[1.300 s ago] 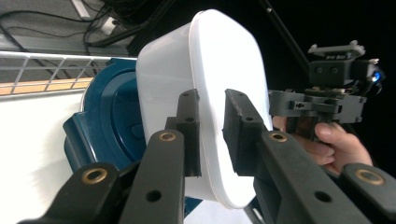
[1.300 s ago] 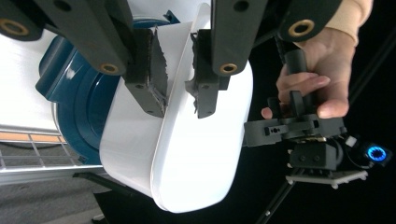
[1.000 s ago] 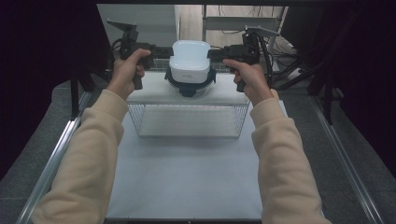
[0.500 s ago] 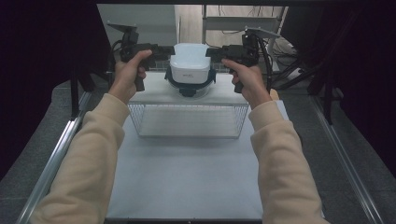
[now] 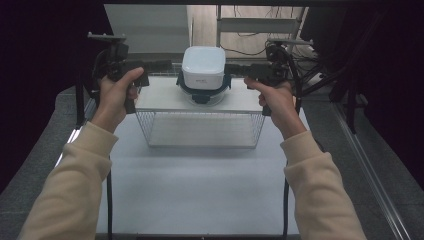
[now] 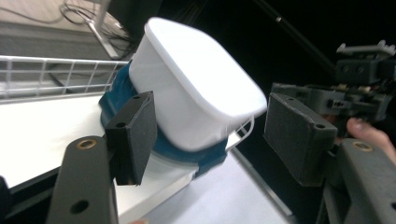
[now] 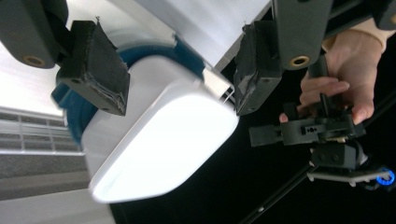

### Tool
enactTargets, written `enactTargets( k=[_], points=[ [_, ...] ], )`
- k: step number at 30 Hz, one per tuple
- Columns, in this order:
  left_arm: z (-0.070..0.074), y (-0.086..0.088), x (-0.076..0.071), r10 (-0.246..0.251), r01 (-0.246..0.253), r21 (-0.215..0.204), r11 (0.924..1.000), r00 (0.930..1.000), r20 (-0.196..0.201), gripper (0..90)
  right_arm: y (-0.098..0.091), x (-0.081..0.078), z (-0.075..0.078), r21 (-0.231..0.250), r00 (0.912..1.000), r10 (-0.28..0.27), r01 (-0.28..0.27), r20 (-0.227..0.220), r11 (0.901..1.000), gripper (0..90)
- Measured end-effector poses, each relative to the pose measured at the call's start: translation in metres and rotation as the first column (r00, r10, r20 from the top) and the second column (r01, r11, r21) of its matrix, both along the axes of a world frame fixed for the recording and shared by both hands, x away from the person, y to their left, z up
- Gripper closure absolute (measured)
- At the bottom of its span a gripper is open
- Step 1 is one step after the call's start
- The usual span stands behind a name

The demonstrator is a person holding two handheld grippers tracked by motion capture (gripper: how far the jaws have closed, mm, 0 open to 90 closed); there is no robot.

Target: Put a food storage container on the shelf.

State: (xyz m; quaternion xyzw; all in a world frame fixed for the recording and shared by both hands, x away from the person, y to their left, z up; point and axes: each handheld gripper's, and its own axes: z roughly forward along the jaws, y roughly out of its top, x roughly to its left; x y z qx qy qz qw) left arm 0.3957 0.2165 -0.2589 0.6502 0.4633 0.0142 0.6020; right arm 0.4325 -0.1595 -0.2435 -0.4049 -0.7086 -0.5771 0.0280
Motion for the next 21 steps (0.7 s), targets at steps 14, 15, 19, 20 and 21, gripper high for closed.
enactTargets(
  k=[14,15,19,20,21],
  points=[
    [-0.066,0.001,-0.091,-0.035,0.014,0.179,0.9838,0.9931,0.112,28.4,-0.02,-0.072,-0.039,-0.145,0.9855,0.057,-0.033,0.16,0.9889,31.8],
    [-0.074,0.001,-0.097,-0.03,0.008,0.194,0.9809,0.9933,0.111,28.3,-0.024,-0.08,-0.045,-0.15,0.984,0.067,-0.042,0.165,0.9878,31.6],
    [-0.107,0.004,-0.116,-0.005,-0.016,0.231,0.9729,0.996,0.089,26.5,-0.043,-0.106,-0.074,-0.159,0.9812,0.077,-0.049,0.177,0.986,31.2],
    [-0.124,0.004,-0.124,0.001,-0.019,0.237,0.9714,0.997,0.077,26.3,-0.046,-0.11,-0.081,-0.167,0.9815,0.073,-0.043,0.177,0.985,31.1],
    [-0.124,0.004,-0.124,0.001,-0.019,0.237,0.9714,0.997,0.077,26.0,-0.046,-0.11,-0.081,-0.167,0.9815,0.073,-0.043,0.177,0.985,31.1]
  ],
)
